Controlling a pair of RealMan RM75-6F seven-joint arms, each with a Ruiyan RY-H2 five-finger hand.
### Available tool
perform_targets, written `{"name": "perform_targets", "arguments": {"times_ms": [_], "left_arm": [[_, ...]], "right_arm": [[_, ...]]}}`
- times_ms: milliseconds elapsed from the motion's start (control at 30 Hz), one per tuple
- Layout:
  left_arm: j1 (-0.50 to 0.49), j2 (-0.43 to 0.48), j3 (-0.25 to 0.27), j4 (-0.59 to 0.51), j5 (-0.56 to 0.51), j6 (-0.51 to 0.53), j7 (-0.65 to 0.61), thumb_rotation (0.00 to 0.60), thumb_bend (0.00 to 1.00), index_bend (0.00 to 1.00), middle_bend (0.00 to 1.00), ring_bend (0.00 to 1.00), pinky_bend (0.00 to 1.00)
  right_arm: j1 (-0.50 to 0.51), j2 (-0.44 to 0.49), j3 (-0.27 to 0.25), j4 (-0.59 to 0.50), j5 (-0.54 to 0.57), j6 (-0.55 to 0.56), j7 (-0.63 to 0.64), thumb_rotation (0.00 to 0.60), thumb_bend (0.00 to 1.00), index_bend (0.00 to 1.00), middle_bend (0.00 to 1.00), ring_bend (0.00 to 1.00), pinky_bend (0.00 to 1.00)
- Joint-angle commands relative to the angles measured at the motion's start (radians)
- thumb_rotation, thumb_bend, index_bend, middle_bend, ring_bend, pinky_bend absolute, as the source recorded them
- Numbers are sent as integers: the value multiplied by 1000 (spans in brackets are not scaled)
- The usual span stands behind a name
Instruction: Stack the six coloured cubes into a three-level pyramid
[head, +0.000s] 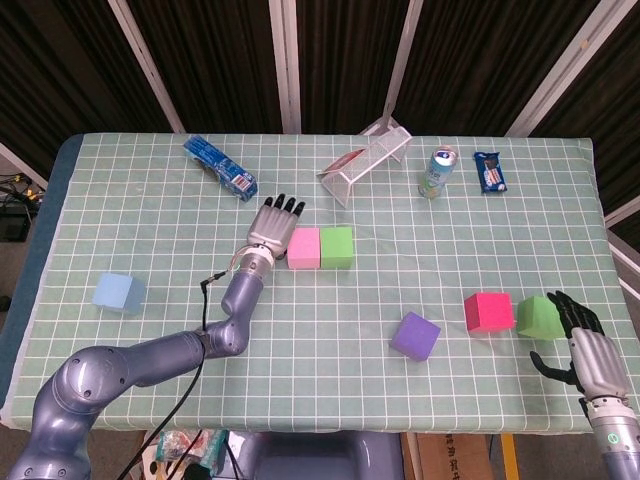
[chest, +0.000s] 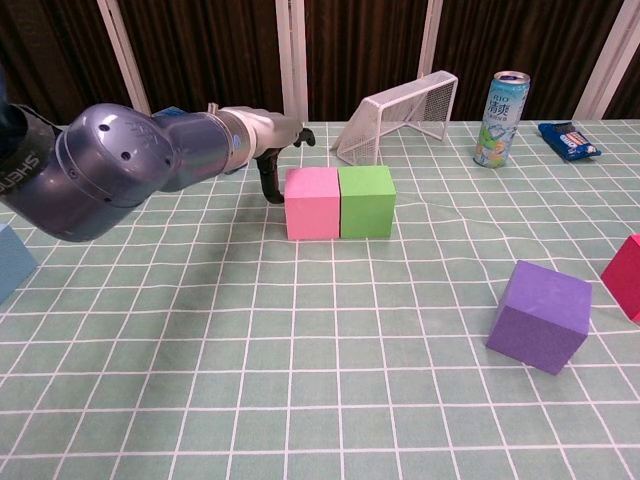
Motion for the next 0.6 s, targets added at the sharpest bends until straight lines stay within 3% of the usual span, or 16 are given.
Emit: {"name": "perform_targets", "arguments": {"times_ms": [33, 600], "left_arm": [[-1, -10, -6, 14, 8, -5, -2, 600, 375, 0, 60, 19, 118], [6, -33, -29, 42, 36, -21, -4, 600, 376, 0, 63, 19, 118]], "right_arm": [[0, 0, 0, -1, 1, -1, -1, 600, 330, 0, 0, 0, 0], [2, 2, -2, -4, 6, -9, -9, 600, 329, 0, 0, 0, 0]]}}
